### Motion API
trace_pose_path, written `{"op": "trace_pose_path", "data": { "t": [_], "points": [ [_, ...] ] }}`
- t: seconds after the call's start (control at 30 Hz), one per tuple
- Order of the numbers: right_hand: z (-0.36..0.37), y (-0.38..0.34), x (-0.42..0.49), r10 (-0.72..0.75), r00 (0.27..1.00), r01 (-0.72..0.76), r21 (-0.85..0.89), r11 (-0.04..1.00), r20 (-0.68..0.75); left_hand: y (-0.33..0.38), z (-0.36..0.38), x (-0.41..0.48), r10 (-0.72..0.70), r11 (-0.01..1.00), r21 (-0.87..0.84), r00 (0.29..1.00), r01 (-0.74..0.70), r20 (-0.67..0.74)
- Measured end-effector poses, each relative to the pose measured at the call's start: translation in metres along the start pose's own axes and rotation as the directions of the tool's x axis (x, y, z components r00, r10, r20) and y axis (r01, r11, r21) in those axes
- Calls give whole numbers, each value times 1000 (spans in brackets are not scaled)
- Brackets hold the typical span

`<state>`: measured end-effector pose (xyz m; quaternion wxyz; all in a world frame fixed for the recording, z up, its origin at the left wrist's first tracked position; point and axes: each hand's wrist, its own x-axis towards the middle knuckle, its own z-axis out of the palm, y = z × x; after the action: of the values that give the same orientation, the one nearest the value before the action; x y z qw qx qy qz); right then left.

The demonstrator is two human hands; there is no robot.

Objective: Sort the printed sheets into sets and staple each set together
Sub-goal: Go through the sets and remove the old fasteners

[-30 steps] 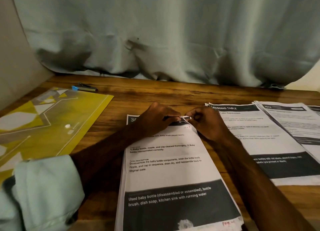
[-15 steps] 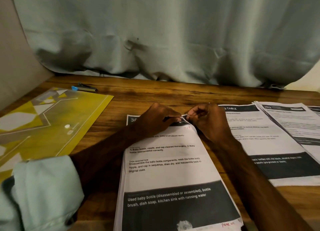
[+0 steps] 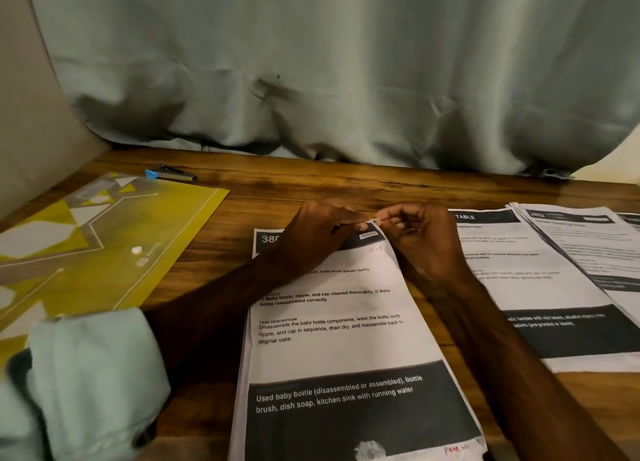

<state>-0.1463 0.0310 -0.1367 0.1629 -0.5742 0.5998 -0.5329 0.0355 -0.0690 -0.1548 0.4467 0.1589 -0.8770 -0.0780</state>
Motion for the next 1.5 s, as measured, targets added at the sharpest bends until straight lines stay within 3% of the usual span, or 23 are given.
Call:
{"op": "trace_pose_path", "data": {
  "t": [0.23,0.4,1.03,1.5],
  "points": [
    [2,3,-1,56,998,-61,222,973,28,2,-2,1,-30,1000,-7,999,30,-25],
    [1,-4,-5,77,996,-87,278,957,49,2,-3,2,-87,994,-68,996,84,-36],
    [0,-10,-5,60,996,-76,273,959,66,2,-2,4,-104,993,-62,993,100,-59],
    [-1,-13,-3,-10,999,3,165,986,38,11,-4,2,-70,998,-10,993,70,-94]
  ]
}}
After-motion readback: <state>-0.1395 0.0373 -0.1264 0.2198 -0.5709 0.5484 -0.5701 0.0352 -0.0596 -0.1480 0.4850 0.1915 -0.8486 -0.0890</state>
